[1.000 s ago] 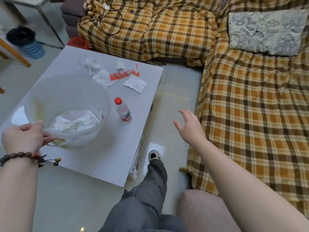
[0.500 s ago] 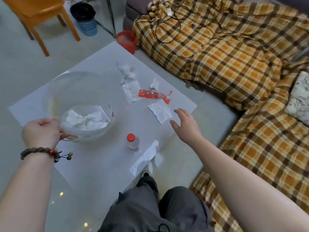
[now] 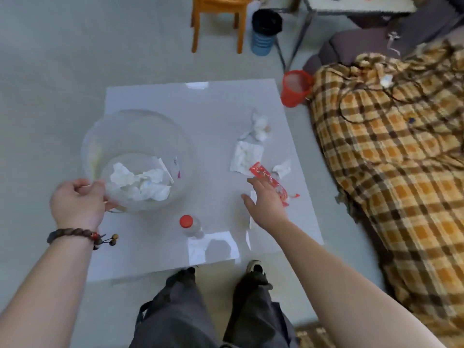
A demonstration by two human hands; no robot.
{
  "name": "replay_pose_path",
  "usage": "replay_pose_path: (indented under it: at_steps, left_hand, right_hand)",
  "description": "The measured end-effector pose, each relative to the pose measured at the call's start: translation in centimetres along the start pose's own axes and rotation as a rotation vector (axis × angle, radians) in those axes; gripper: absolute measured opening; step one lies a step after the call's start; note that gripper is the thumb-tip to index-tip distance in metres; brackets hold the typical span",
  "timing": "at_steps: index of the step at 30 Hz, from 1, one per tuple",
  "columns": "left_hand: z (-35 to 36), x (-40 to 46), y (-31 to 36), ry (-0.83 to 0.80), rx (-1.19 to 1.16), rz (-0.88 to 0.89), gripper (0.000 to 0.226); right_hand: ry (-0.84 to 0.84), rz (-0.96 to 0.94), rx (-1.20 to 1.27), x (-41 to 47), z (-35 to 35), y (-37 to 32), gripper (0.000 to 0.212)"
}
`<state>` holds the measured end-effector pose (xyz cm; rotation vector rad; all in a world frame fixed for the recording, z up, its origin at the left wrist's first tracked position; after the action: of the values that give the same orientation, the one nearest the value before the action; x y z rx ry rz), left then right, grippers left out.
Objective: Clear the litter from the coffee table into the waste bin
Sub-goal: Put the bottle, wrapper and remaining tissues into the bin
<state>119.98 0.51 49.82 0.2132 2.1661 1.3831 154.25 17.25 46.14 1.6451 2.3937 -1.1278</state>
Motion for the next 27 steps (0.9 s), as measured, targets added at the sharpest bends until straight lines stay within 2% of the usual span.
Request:
replay_pose_path:
  at_steps: [6,9,14,17,21,24,27]
  left_hand:
    - [-4.0,-9.0,-1.3,0.348,-0.113,-0.054,0.031]
    - [-6.0,-12.3,-2.8,0.434,-0.115,-0.084,0.026]
    - [-9.9,-15.6,-6.7,0.545,-0.135,-0.160,0.042]
    - [-12.1,-16.9,-8.7,0.598,-0.113,-0.175,0.042]
    - [-13.3,-18.1,-10.8,0.630,-0.065,-0.197,0.042]
    - [-13.1,-18.7,-11.8,0.635,-0.004,-0.232,0.038]
    - [-12.0,-18.6,-11.8,0.628,0.014,-0.263,0.037]
  right_hand:
    - [-0.215,-0.294,-0.073,1.1,2.1,-2.6,0.052]
    - [-0.354,-0.431,-0.115,0.6,4.2,-5.3,0.060]
    - [-0.492,-0.583,-0.210,0.7,7.6,-9.1,0.071]
    - [-0.549,-0.595,-0.305,1.0,9.4,-10.2,0.065]
    - [-0.528,-0.542,-0.386,1.3,10.6,-10.4,0.028]
    - [-0.466,-0.524,-0.367,1.4,9.5,-11.1,0.020]
    - [-0.260,-0.608,-0.247,0.9,5.9,-13.3,0.021]
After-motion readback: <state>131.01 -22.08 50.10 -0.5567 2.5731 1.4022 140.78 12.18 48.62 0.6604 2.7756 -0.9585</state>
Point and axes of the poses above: each hand's wrist, its own x-axis towards the middle knuckle, its own z-axis out of the palm, y = z × x, the point moved 5 cm from there along x, towards the middle knuckle, and after that the axes turned 7 degrees about -y, right-handed, at the moved point
